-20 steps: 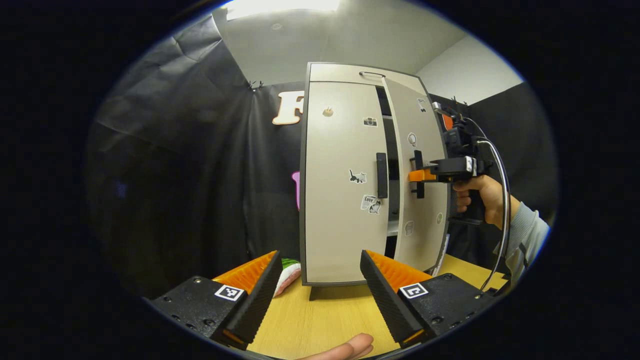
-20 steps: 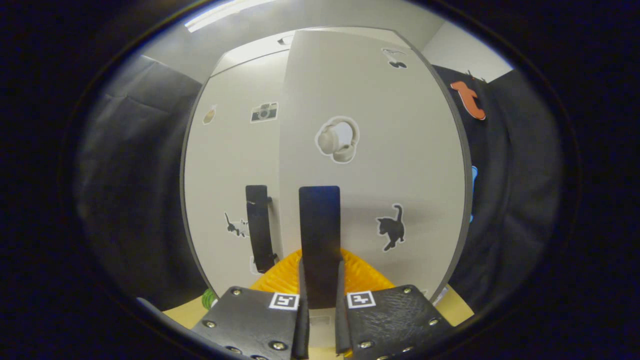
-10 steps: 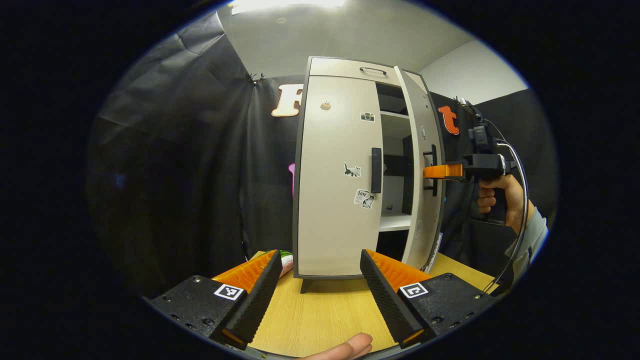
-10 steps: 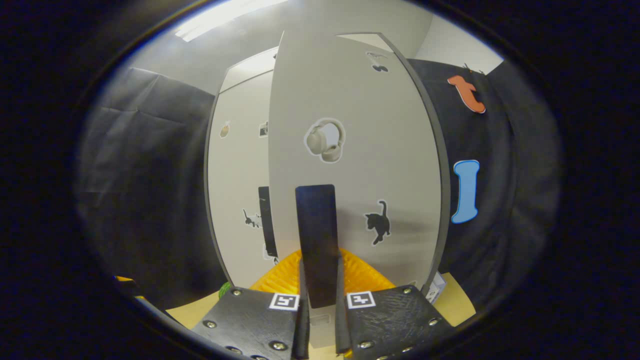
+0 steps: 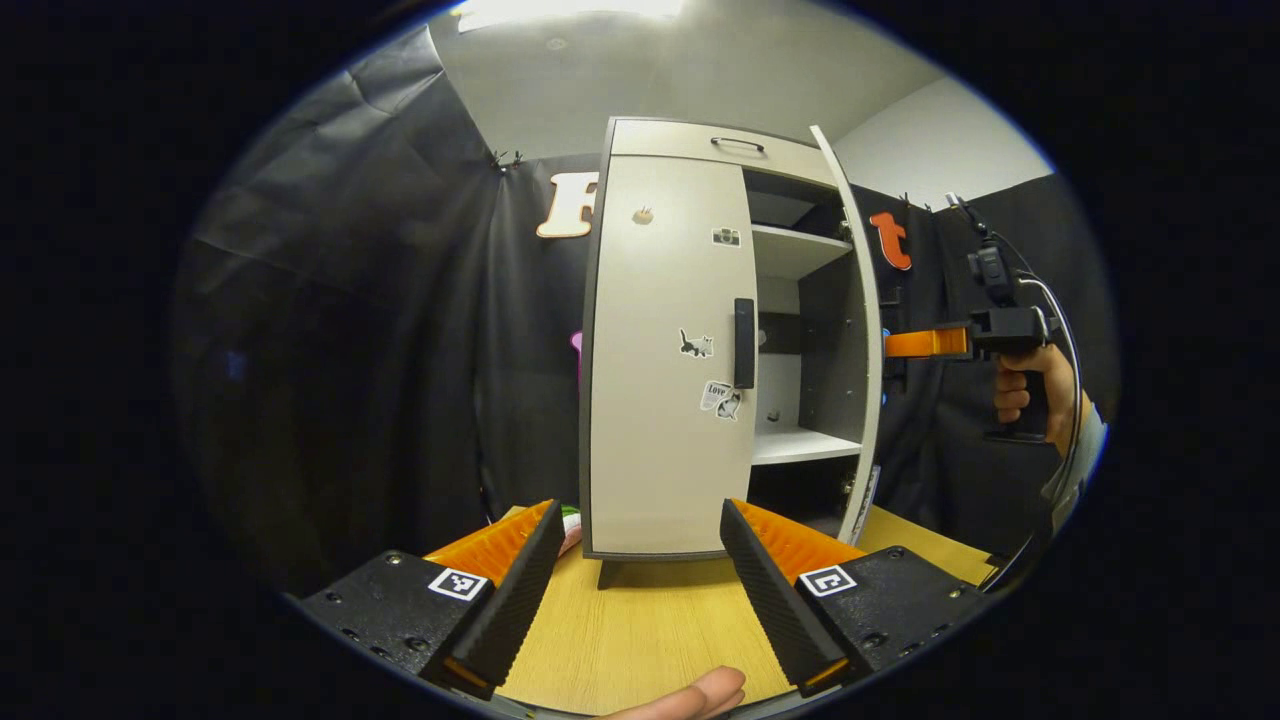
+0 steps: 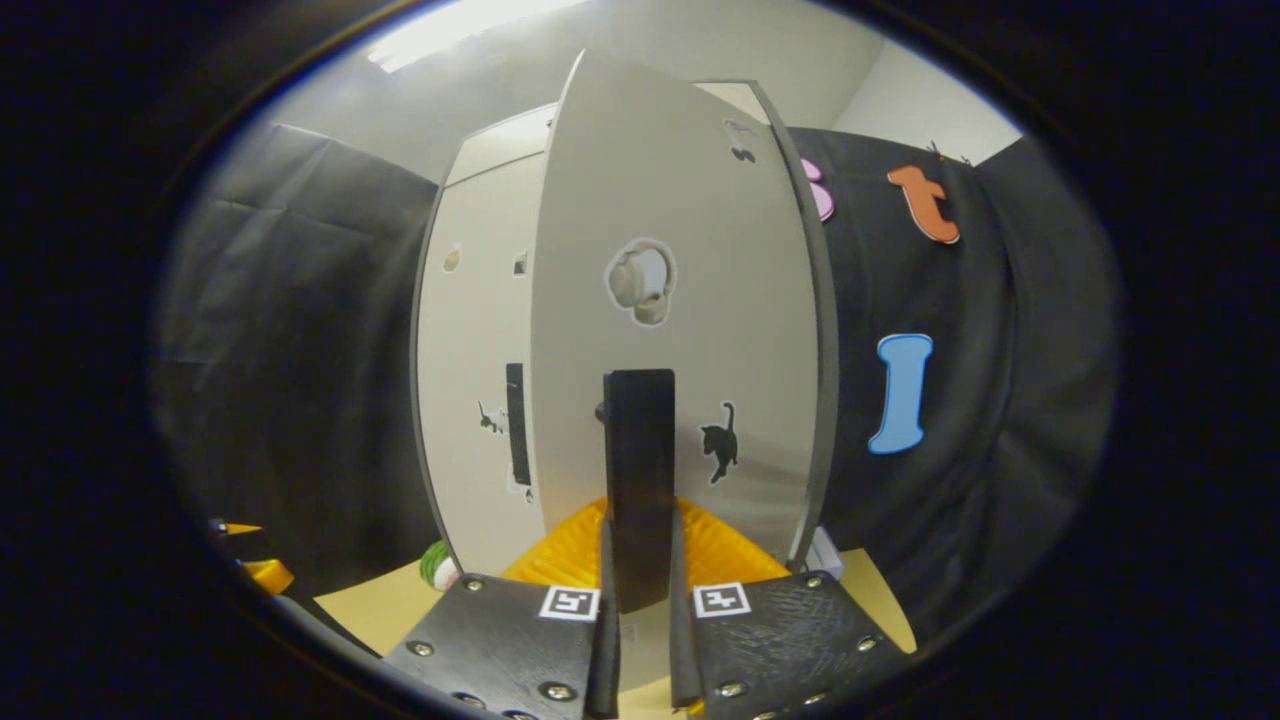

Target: Open the right door of the double-door shoe cabinet with the right hand, and open the left door with the left hand.

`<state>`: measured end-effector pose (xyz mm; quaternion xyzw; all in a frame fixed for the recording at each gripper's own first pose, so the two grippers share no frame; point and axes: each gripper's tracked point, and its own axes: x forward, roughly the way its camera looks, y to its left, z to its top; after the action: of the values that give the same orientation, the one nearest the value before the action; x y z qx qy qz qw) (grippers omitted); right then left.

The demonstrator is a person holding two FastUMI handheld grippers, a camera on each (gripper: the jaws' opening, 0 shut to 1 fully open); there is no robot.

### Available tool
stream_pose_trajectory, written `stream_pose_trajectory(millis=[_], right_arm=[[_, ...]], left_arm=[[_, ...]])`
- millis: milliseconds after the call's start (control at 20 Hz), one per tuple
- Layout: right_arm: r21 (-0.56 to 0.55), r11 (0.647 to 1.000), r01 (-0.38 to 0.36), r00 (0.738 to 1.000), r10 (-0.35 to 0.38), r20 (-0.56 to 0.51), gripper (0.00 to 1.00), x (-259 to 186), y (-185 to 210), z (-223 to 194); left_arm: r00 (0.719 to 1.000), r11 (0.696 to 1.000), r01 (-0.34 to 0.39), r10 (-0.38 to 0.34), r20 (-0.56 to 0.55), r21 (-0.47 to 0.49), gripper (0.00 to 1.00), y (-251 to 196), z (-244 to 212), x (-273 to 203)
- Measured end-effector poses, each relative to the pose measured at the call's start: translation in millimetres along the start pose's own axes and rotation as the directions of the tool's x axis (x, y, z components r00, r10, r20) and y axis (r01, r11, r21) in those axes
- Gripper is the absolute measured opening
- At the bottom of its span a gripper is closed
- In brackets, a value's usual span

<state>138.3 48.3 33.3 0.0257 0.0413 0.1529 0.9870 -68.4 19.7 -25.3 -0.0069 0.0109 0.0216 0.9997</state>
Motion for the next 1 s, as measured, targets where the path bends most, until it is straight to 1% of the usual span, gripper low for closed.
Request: stream_pose_trajectory(millis=[100,150,200,250,300,350,500,800,950,1000], right_arm=[[0.014,1.0,0.015,1.0,-0.015,0.007,0.2,-8,-9,1],[0.023,0.999,0.024,1.0,-0.024,0.013,0.2,-11,-14,1],[0.027,0.999,0.03,0.999,-0.031,0.017,0.19,-14,-17,1],[0.03,0.999,0.039,0.999,-0.04,0.019,0.19,-18,-22,2],[0.028,0.999,0.046,0.999,-0.046,0.017,0.19,-20,-24,1],[0.015,0.998,0.054,0.998,-0.054,0.012,0.19,-25,-29,1],[-0.003,0.997,0.074,0.997,-0.074,-0.001,0.19,-35,-40,2],[0.029,0.997,0.065,0.998,-0.065,-0.017,0.19,-43,-55,0],[0.034,0.996,0.086,0.996,-0.086,-0.014,0.19,-47,-69,2],[0.033,0.994,0.103,0.995,-0.102,-0.012,0.19,-48,-77,2]], left_arm=[[1.0,1.0,0.008,-0.008,-0.001,-0.004,0.99,-3,0,0],[1.0,1.0,0.013,-0.013,0.001,-0.005,0.98,-6,0,-1],[1.0,1.0,0.021,-0.021,0.002,-0.005,0.99,-8,0,-1],[1.0,1.0,0.029,-0.029,0.003,-0.004,0.98,-10,1,-2],[0.999,0.999,0.037,-0.037,0.005,0.0,0.99,-13,0,-2],[0.999,0.999,0.041,-0.041,0.006,0.009,0.98,-15,0,-3],[0.999,0.999,0.047,-0.048,0.018,0.023,0.98,-19,1,-5],[0.998,0.998,0.065,-0.065,0.007,0.024,0.98,-27,-4,-2],[0.998,0.998,0.065,-0.065,-0.003,0.025,0.98,-29,-8,0],[0.998,0.998,0.066,-0.066,-0.007,0.023,0.99,-30,-9,1]])
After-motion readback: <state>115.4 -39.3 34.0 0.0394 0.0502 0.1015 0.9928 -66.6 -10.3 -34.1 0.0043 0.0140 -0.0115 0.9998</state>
